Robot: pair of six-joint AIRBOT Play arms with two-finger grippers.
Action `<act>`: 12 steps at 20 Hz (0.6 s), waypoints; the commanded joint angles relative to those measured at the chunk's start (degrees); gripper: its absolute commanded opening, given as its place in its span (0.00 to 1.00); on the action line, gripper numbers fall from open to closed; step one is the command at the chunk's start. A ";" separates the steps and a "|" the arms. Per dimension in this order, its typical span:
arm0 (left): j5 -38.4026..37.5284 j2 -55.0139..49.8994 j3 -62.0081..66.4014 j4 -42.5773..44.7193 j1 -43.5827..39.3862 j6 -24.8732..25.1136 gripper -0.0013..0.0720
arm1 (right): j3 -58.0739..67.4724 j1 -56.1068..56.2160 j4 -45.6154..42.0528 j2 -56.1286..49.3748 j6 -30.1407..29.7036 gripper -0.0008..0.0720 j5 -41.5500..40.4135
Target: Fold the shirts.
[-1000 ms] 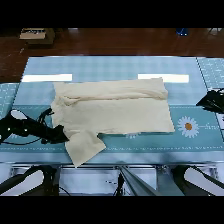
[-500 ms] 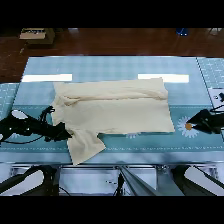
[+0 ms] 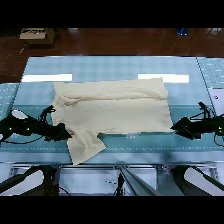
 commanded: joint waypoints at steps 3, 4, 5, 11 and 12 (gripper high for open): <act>-0.22 -0.02 0.02 0.00 0.07 0.39 0.04 | -0.59 10.21 -2.69 0.02 8.24 0.38 -14.36; -0.11 -0.02 0.02 0.00 0.07 0.39 0.04 | -0.59 11.39 -2.71 0.02 8.74 0.34 -15.65; -0.11 -0.02 0.02 0.00 0.07 0.39 0.04 | -0.59 12.28 -2.69 0.02 9.07 0.34 -16.15; -3.10 0.15 1.42 -0.04 0.07 0.57 0.04 | 2.05 12.90 0.52 1.64 1.62 0.05 -9.33; -5.60 0.52 3.15 -0.46 0.07 0.57 0.04 | 3.98 12.87 0.33 3.23 0.22 0.05 -7.26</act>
